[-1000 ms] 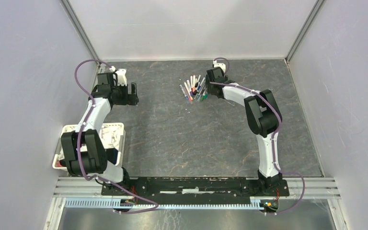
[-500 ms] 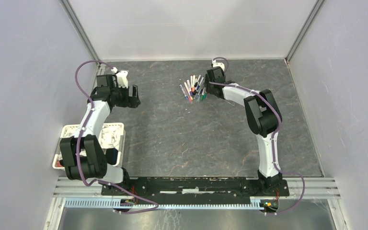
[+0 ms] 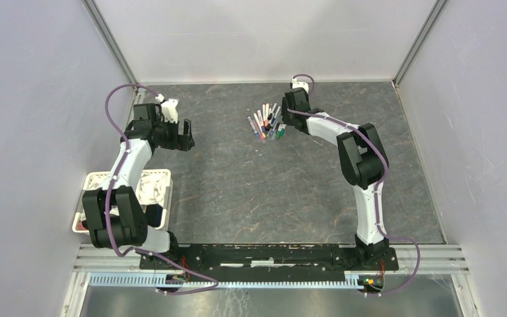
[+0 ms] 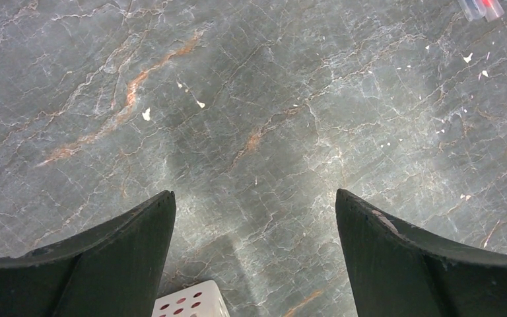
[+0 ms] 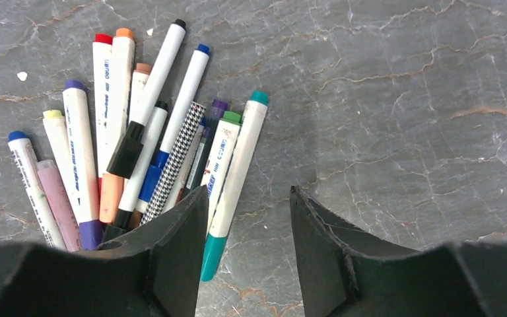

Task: Open the pen caps
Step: Pick up the pen from the center of the board.

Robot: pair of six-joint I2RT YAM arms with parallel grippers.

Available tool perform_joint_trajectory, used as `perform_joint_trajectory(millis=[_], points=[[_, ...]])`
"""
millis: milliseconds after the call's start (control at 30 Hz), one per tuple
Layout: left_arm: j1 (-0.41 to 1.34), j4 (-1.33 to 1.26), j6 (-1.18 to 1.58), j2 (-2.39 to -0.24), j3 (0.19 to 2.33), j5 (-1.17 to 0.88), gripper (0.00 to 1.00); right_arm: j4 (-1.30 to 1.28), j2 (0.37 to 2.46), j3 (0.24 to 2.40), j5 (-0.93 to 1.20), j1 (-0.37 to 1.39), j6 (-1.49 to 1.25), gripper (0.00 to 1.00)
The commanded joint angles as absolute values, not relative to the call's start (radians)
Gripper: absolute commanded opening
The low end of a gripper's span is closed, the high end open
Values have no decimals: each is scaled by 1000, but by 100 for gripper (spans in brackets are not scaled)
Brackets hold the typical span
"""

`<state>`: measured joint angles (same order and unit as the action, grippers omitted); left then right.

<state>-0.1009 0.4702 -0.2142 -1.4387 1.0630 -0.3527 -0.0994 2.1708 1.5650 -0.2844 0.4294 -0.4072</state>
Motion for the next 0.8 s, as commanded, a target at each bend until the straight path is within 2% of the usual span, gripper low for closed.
perform_joint_trajectory(millis=[0,467,667,733,767], points=[[-104,474,-258,-1404,1072,-394,96,-95,2192,1618,-296,426,-417,53],[-105,482,-271,-1383,1071,-399,96,-123,2252,1628,-311,411,-409,47],[-104,492,-273,-1376,1076,-414,96,-123,2241,1606,-329,410,-403,39],[-104,503,-276,-1372,1082,-419,96,-123,2243,1609,-331,410,-397,34],[-105,509,-278,-1369,1086,-421,99,-125,2246,1614,-329,410,-395,30]])
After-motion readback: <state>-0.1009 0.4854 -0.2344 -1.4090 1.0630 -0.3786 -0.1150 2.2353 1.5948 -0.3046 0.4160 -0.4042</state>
